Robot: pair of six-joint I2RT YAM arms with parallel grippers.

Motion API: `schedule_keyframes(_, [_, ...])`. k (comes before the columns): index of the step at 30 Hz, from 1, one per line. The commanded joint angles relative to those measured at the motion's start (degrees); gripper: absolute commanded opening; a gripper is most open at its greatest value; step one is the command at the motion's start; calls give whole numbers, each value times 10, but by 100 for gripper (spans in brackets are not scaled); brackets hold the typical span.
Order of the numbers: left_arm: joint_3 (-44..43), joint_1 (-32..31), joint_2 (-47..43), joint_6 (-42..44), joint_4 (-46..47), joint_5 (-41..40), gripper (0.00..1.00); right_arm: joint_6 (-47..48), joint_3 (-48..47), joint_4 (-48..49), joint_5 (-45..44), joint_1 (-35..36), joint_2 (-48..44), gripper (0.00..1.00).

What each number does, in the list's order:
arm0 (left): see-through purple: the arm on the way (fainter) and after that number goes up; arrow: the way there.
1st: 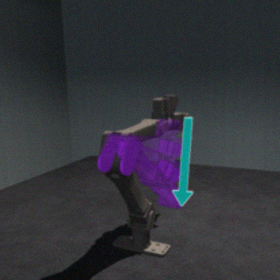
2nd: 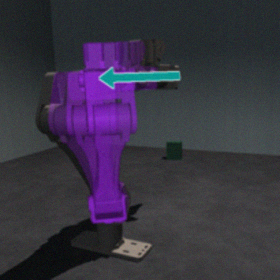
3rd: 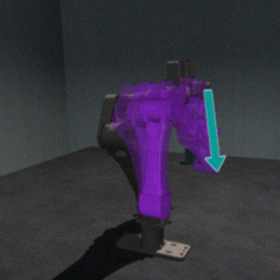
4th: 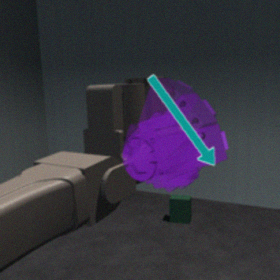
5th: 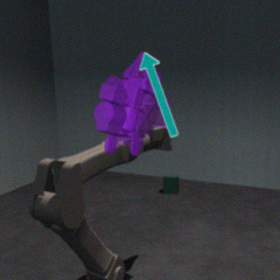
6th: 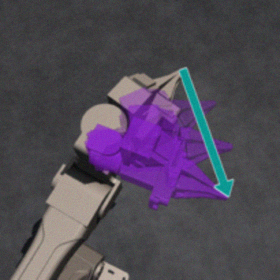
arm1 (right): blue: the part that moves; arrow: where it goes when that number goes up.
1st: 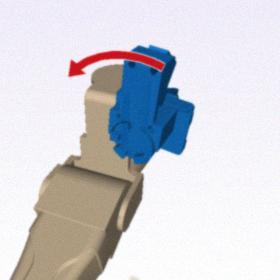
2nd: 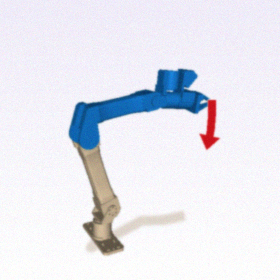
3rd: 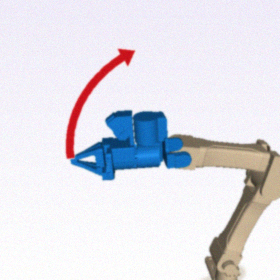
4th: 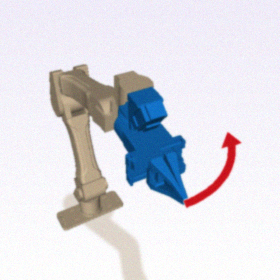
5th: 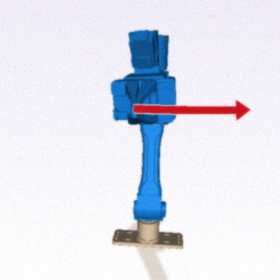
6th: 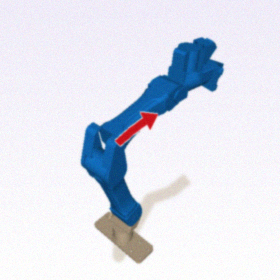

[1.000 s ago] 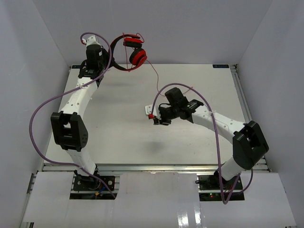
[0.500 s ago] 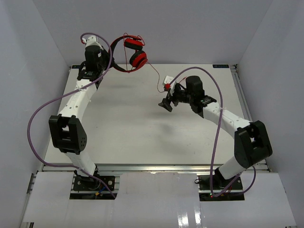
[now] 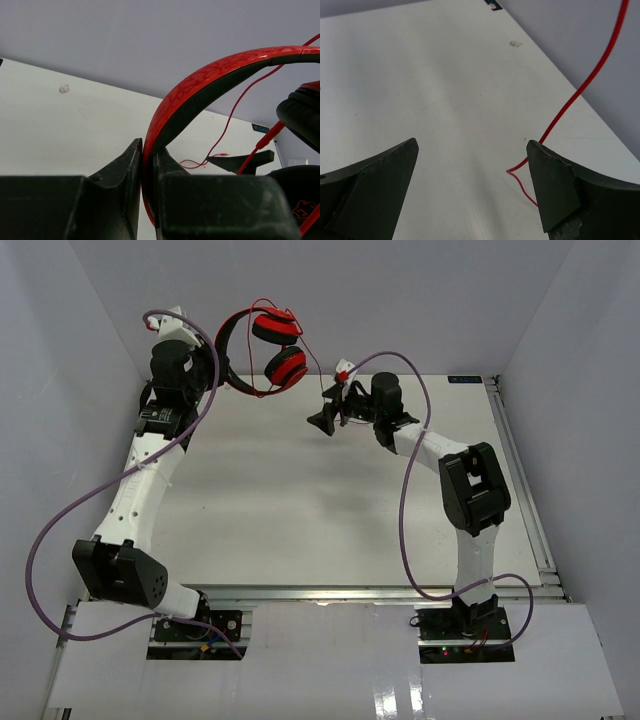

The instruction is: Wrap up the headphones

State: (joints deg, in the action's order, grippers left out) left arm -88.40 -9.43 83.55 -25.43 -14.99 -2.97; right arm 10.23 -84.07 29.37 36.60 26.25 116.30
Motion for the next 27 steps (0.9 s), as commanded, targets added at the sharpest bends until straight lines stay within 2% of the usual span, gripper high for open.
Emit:
schedule_keyframes(1, [-2, -1, -46, -4, 7, 1, 0, -27, -125, -87, 86, -20, -11, 100])
schedule_keyframes(3, [-3, -1, -48, -1, 5, 2, 0, 11, -170, -151, 250, -33, -7, 86])
schedule_keyframes(5, [-8, -1, -46, 5, 3, 3, 0, 23, -180, -155, 404, -37, -10, 82])
schedule_keyframes(6, [-8, -2, -46, 6, 2, 4, 0, 26, -173, -155, 436, -38, -19, 81])
schedule_keyframes(8, [-10, -2, -46, 9, 2, 6, 0, 34, -139, -159, 385, -39, -47, 80])
schedule_keyframes(11, [-9, -1, -48, 8, 2, 11, 0, 16, -133, -201, 216, -39, -72, 81])
schedule_keyframes(13, [-6, -1, -50, 6, 2, 15, 0, -15, -133, -205, 111, -39, -77, 86])
schedule_keyframes(16, [-2, -1, -56, 6, 2, 16, 0, -74, -109, -155, 104, -39, -81, 90])
schedule_keyframes(20, [2, -1, -64, 4, 3, 20, 0, -191, -43, -4, 125, -24, -74, 90])
schedule_keyframes(24, [2, -1, -69, -1, 2, 26, 0, -184, -61, 31, 128, -1, -40, 90])
schedule_keyframes(27, [3, -1, -73, -5, -1, 27, 0, -191, -106, 26, 90, 8, -2, 90])
